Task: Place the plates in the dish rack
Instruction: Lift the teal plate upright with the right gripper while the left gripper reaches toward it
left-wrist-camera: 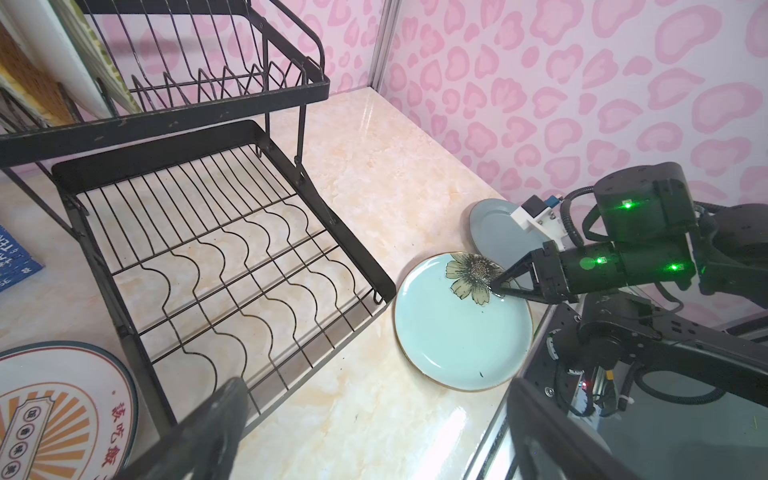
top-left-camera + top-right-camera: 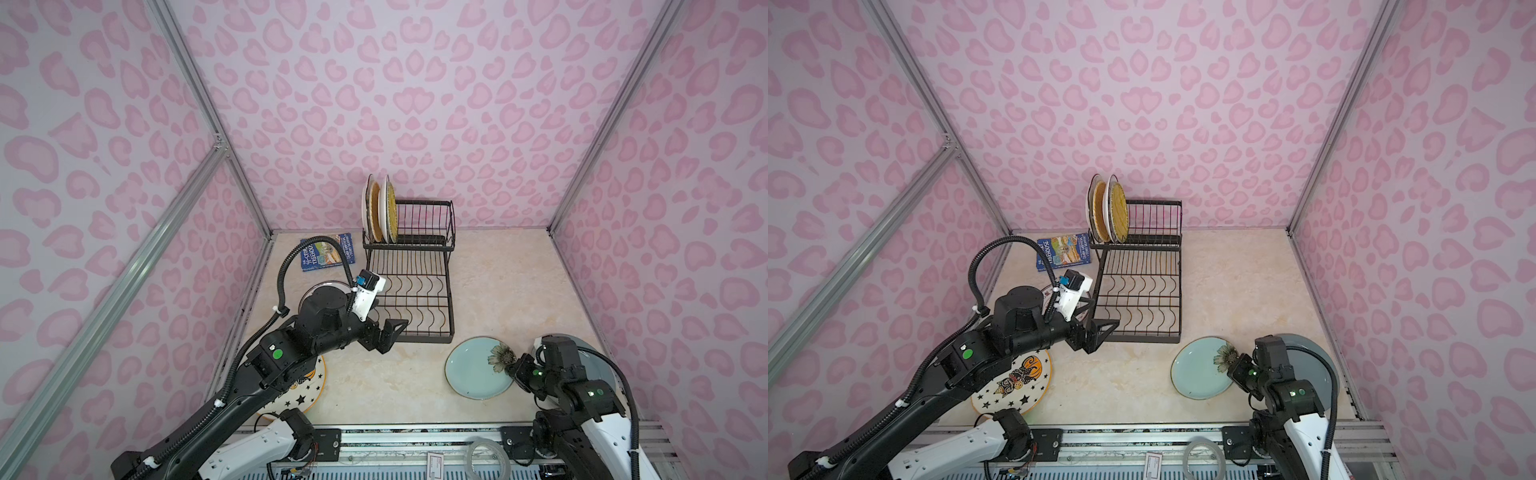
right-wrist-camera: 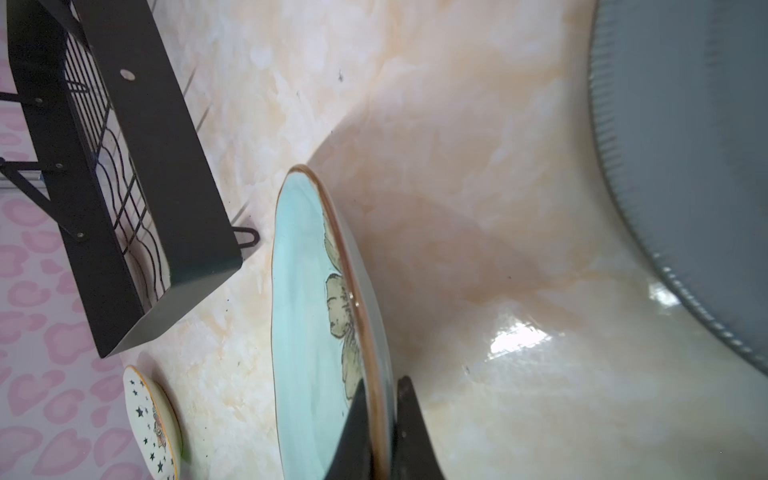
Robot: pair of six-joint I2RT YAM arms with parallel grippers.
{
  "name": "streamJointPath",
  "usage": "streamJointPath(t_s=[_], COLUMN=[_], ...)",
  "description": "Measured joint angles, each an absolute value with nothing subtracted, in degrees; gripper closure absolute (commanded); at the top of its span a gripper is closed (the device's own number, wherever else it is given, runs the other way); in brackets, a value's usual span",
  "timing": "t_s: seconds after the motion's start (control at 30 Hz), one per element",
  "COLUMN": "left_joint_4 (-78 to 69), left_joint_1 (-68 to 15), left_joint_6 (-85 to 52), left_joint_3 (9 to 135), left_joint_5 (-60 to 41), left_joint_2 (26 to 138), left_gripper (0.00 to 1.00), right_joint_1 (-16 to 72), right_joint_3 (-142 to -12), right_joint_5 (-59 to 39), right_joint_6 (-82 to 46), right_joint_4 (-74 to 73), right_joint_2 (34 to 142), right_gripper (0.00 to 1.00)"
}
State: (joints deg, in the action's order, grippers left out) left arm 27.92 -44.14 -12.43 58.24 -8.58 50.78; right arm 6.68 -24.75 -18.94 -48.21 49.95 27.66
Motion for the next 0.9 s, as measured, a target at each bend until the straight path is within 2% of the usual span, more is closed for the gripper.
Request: streamJointPath(t_s=[0.3, 0.5, 0.9], left_joint_4=[27.3, 27.1, 25.3], left_joint_1=[-44.1, -44.1, -44.0], left_joint_6=[-12.4, -12.4, -13.1], left_joint_3=[57.8, 57.5, 56.6], left_joint_5=[-8.8, -8.6, -8.5], left_joint_2=[49.9, 49.3, 49.8], left_gripper=[0.02, 0.02, 0.03], right_joint_1=[-1.1, -7.0, -11.2], right_joint_3=[-29.5, -33.4, -39.0], right_joint_5=[-17.8, -19.9, -26.2], right_joint_6=[-42.2, -39.9, -47.1], right_joint_4=[51.1, 46.9, 31.9], right_joint_2=[33.2, 38.2, 42.3], right_gripper=[1.0, 1.0, 1.0])
